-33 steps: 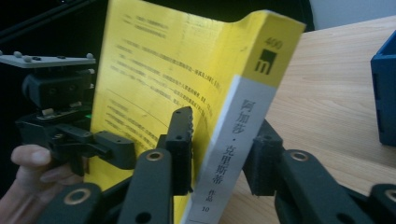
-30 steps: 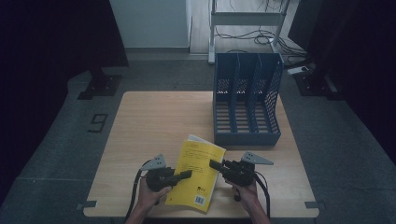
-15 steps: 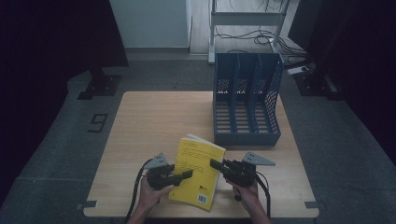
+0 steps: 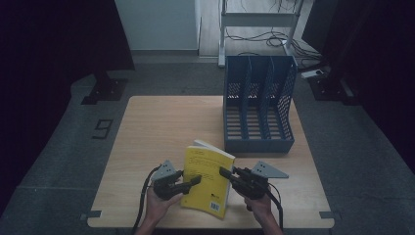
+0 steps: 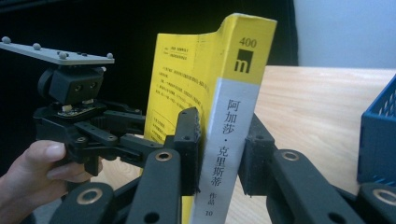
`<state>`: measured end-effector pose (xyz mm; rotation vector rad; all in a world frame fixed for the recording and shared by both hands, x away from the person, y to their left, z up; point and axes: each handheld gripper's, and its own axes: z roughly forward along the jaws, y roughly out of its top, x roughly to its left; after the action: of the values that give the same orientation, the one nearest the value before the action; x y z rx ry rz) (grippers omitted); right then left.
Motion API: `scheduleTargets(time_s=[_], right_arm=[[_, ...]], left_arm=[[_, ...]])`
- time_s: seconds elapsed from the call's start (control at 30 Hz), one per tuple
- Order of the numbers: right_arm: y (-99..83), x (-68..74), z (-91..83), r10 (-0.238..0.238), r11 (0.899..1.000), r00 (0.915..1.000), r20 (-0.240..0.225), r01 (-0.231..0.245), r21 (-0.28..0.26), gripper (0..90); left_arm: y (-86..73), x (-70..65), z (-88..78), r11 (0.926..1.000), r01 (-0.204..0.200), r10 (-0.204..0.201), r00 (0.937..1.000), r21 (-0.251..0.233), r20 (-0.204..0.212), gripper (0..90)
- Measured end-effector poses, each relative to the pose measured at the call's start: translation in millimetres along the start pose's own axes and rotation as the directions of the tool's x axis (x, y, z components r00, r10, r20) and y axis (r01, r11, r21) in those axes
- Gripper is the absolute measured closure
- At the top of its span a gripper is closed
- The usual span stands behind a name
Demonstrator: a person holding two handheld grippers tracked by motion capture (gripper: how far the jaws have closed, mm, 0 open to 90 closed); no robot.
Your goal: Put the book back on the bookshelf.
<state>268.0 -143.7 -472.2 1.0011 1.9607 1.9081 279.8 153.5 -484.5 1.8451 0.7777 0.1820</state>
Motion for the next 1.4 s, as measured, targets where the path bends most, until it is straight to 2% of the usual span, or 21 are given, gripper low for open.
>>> scheduleTargets(time_s=[0.03,0.1,0.2,0.33,0.53,0.73,1.1,1.3,1.33,1.4], right_arm=[[0.0,0.0,0.0,0.000,1.000,1.0000,0.000,0.000,0.000,71.6],[3.4,7.0,-1.5,-0.037,0.999,0.9992,0.011,0.037,-0.009,72.3],[4.5,9.8,-2.0,-0.056,0.998,0.9984,-0.006,0.056,-0.011,72.6],[5.3,10.7,-2.6,-0.039,0.999,0.9989,-0.026,0.039,-0.006,73.0],[6.4,16.8,-1.2,-0.061,0.998,0.9975,-0.036,0.061,0.003,71.2],[6.2,19.0,-0.4,-0.071,0.997,0.9972,-0.024,0.071,0.003,69.2],[5.1,20.8,0.9,-0.080,0.997,0.9954,-0.054,0.080,-0.003,66.0],[3.3,24.4,2.5,-0.105,0.994,0.9934,-0.045,0.104,-0.017,66.6],[3.3,25.6,2.4,-0.115,0.993,0.9931,-0.020,0.115,-0.017,71.7],[4.1,24.7,2.2,-0.101,0.995,0.9948,-0.008,0.101,-0.010,72.8]], left_arm=[[0.0,0.0,0.0,1.0000,0.000,0.000,1.0000,0.000,0.000,58.7],[0.5,1.4,-1.4,0.9999,0.010,-0.009,0.9999,-0.007,0.014,59.6],[0.1,2.0,-1.6,0.9998,0.015,-0.015,0.9998,-0.009,0.015,59.4],[-0.5,1.5,-2.1,0.9998,0.016,-0.016,0.9996,-0.015,0.025,60.6],[1.3,-4.3,-2.9,0.9998,-0.002,0.003,0.9987,-0.019,0.051,62.0],[1.8,-6.1,-3.7,0.9997,-0.010,0.011,0.9986,-0.021,0.051,62.8],[2.4,-8.6,-4.7,0.9995,-0.020,0.021,0.9978,-0.026,0.062,63.1],[2.9,-9.5,-5.5,0.9995,-0.023,0.025,0.9976,-0.023,0.065,63.6],[2.9,-9.3,-5.2,0.9994,-0.023,0.024,0.9975,-0.026,0.066,63.3],[2.8,-9.6,-4.8,0.9993,-0.023,0.025,0.9976,-0.029,0.064,63.0]])
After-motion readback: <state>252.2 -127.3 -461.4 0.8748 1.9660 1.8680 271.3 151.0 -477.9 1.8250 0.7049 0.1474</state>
